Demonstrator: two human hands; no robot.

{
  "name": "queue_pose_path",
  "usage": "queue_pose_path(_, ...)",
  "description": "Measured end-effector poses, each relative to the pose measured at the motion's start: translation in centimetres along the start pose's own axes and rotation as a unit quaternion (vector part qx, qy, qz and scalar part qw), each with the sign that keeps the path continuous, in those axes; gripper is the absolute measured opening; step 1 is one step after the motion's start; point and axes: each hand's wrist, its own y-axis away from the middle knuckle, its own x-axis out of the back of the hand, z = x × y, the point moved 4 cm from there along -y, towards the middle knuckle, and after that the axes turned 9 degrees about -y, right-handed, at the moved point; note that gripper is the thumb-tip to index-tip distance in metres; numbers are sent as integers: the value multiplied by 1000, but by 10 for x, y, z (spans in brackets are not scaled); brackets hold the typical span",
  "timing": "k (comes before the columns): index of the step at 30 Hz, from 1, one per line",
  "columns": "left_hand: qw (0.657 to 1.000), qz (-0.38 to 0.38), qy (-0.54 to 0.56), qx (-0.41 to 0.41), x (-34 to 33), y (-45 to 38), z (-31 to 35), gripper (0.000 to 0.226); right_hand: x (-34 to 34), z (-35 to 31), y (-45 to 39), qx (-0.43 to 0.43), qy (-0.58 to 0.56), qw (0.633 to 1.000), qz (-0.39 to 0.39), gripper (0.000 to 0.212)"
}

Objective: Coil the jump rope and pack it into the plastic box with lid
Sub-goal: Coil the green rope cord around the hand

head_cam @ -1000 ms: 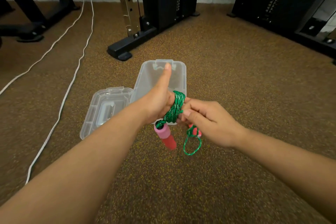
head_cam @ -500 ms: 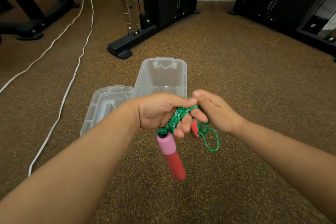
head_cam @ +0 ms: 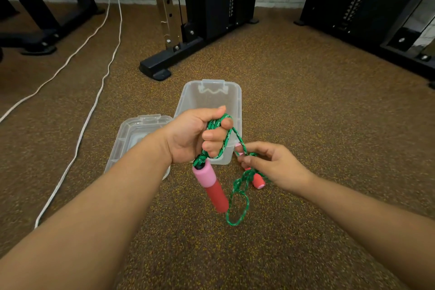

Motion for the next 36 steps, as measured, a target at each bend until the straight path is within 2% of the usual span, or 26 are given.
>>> queue_pose_path(2,1000,11,5,-5,3,1,3,32,6,7,0,-7,-6,1000,21,26)
queue_pose_path(5,999,26,13,-20,10,5,11,37,15,12,4,-12,40,997,61,42)
queue_pose_path(7,999,25,8,-24,13,8,15,34,21,12,7,-9,152,987,49,43)
queue_pose_path(9,1000,13,-11,-12,11,9,14,30,28,7,7,-21,320,946,45,44)
queue_pose_path(10,1000,4,-24,-2,8,8,12,29,28,4,5,-22,359,932,43,48)
queue_pose_path(11,999,-6,-35,8,5,7,9,28,26,-2,4,-12,346,937,35,53)
queue_pose_path(13,999,-23,-43,23,-2,3,5,27,12,-19,2,43,214,976,18,54)
queue_pose_path(16,999,-35,-35,23,-9,-1,4,27,-11,-40,-4,111,48,993,-9,31)
queue_pose_path(18,999,-26,-17,10,-8,-2,7,31,-17,-42,-5,87,-23,996,15,22)
queue_pose_path(20,1000,6,13,-8,-6,-3,11,35,-21,-30,0,41,-24,999,24,28)
queue_pose_path(22,996,65,55,-40,-1,-7,14,35,-21,-19,9,25,57,998,32,32)
queue_pose_path(25,982,145,77,-94,6,-14,14,36,-33,-25,23,78,282,956,-24,27)
queue_pose_path(27,982,158,52,-91,7,-17,11,48,-44,-35,31,109,327,937,-65,26)
queue_pose_path(29,986,153,5,-61,6,-19,8,70,-48,-46,36,148,313,936,-64,27)
queue_pose_path(32,990,122,-71,-12,4,-17,0,98,-41,-67,35,189,234,953,-29,26)
queue_pose_path(36,990,19,-125,53,-11,-13,-7,122,-25,-85,19,180,113,977,-21,29)
